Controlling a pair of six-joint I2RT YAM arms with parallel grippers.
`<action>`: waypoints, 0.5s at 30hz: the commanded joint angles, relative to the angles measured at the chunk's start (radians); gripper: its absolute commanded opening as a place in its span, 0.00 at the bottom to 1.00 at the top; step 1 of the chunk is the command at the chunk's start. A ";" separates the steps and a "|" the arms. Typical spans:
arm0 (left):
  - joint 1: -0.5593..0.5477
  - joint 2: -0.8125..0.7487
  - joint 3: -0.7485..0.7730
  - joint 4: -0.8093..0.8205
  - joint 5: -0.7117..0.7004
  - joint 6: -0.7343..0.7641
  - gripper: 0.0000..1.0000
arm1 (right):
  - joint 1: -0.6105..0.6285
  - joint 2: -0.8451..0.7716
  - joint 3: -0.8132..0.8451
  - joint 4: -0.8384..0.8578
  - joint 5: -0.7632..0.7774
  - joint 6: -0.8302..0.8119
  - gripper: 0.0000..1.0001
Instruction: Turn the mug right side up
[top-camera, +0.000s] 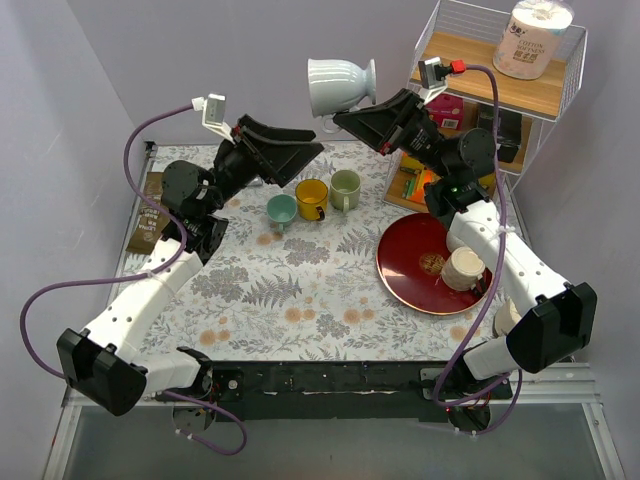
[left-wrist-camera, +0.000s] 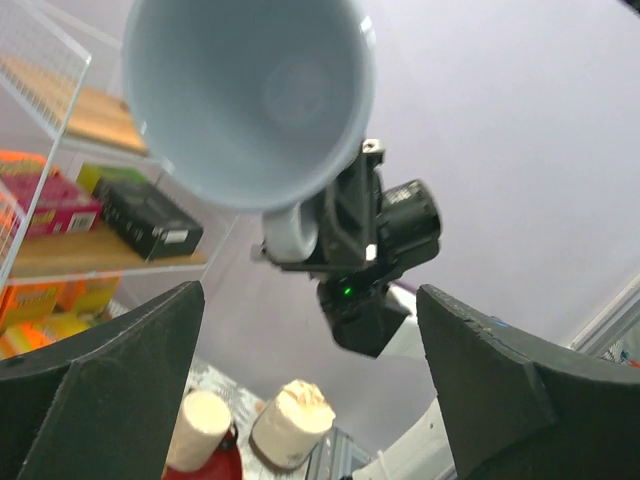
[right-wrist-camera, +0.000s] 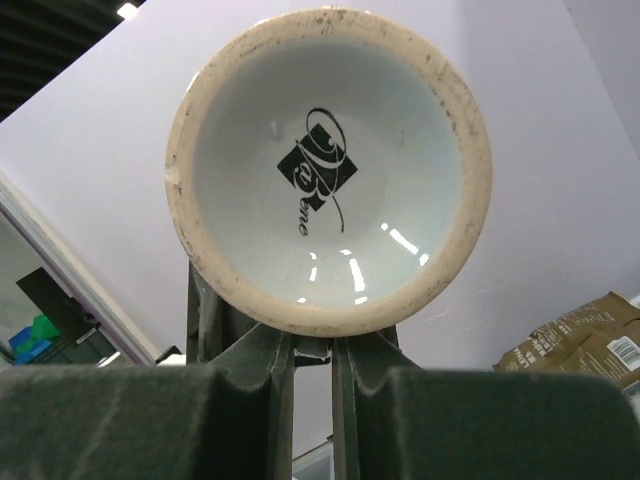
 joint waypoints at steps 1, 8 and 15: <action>0.004 0.023 0.074 0.145 -0.001 -0.067 0.84 | 0.010 -0.010 0.045 0.159 -0.011 0.042 0.01; 0.004 0.074 0.086 0.193 0.005 -0.099 0.65 | 0.022 -0.022 -0.009 0.187 0.003 0.035 0.01; 0.004 0.094 0.079 0.194 -0.010 -0.113 0.59 | 0.033 -0.019 -0.035 0.216 0.011 0.044 0.01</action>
